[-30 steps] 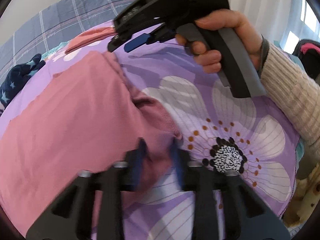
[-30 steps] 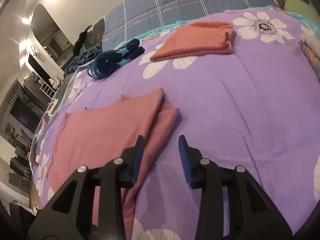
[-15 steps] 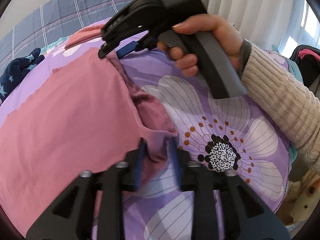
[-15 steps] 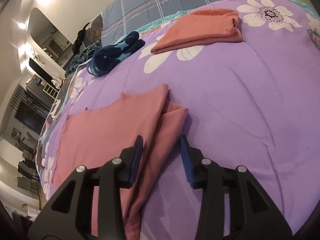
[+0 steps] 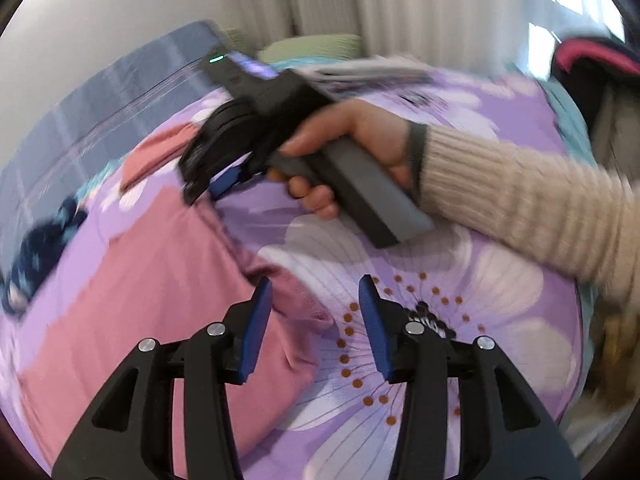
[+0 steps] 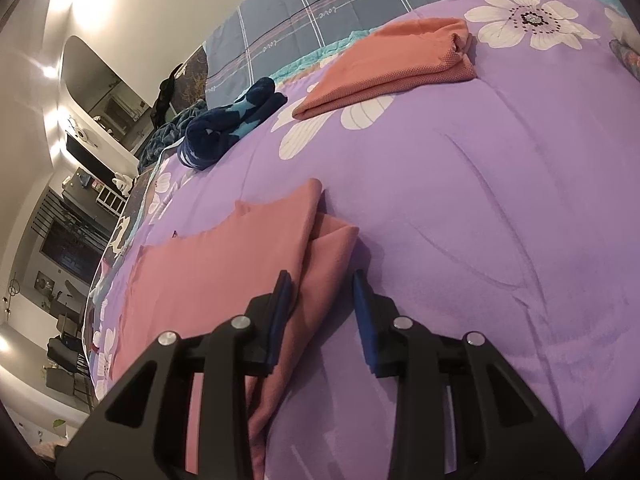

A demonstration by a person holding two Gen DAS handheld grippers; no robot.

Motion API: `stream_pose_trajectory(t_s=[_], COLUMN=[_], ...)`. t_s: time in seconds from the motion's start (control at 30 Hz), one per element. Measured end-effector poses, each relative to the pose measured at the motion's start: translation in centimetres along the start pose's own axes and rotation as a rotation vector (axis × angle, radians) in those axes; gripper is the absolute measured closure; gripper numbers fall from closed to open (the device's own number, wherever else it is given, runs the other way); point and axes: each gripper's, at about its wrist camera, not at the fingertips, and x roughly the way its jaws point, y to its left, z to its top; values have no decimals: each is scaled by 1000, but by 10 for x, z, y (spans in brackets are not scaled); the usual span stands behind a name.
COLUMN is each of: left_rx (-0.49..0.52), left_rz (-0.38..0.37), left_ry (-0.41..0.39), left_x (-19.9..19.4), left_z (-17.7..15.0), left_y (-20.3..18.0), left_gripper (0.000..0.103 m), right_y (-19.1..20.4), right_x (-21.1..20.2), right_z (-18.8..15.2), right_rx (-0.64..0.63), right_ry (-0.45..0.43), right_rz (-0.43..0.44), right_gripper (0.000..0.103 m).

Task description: Fold small clothes

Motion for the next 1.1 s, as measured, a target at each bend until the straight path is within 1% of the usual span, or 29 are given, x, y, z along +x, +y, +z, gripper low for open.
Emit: stream_pose_trajectory(t_s=[0.03,0.13,0.2,0.27,0.3,0.33,0.37,0.4,0.43,0.47,0.53,0.63,0.67,0.7,0.73,0.8,0.83,0.87,0.9,0.93,0.97,1.03,1.07,1.1], left_rx=[71,376,475,541,550,552,532,501,448,376,315,234,229,239,245,224,204,179,154,125,98,57,52,54], left_rz=[-17,-10,-17,-70,-92,-140,-193,-234,-286,-349,-399,-560,-595,-580,-544,-485,-444,-393,-354,-314,-284,-257,-249,-236], left_ry=[31,151,204,273,295,333,376,405,439,456,447,357,324,306,284,260,255,256,257,260,265,279,282,280], left_x=[4,22,31,38,40,42,47,51,56,59,59,46,39,36,31,25,23,20,18,15,16,14,14,15], left_z=[1,0,1,7,9,14,19,24,31,39,47,59,62,62,62,61,59,54,48,41,35,20,14,9], left_y=[-5,-21,-23,-18,-18,-13,-7,-1,8,17,24,20,13,9,7,10,13,17,27,34,41,49,49,44], left_gripper=[58,58,58,59,64,73,79,98,101,101,102,103,103,103,103,103,101,98,88,76,71,69,69,66], right_y=[-1,-3,-4,-5,-6,-6,-7,-7,-8,-8,-8,-10,-10,-11,-11,-11,-11,-11,-11,-11,-11,-11,-11,-12], right_x=[0,-1,-1,-1,-1,-1,-1,-1,0,0,-1,0,0,-1,-1,-2,-1,-1,-2,-2,-1,-1,-1,-2], right_z=[0,-2,-2,-3,-3,-3,-3,-3,-3,-3,-4,-5,-5,-5,-6,-6,-6,-6,-6,-6,-6,-6,-6,-6], right_rx=[1,6,7,7,7,7,7,6,4,4,3,4,5,6,6,3,2,1,-1,-1,-2,-3,-2,-1], right_ry=[-1,-6,-9,-13,-14,-15,-16,-18,-20,-21,-24,-28,-28,-29,-31,-31,-31,-32,-32,-32,-32,-32,-31,-31], right_rz=[5,18,25,34,39,43,47,51,54,55,59,68,71,76,78,79,79,79,80,80,81,77,78,79], right_gripper=[71,71,71,71,71,71,71,71,71,71,71,71,71,71,71,71,71,71,71,71,71,71,71,71])
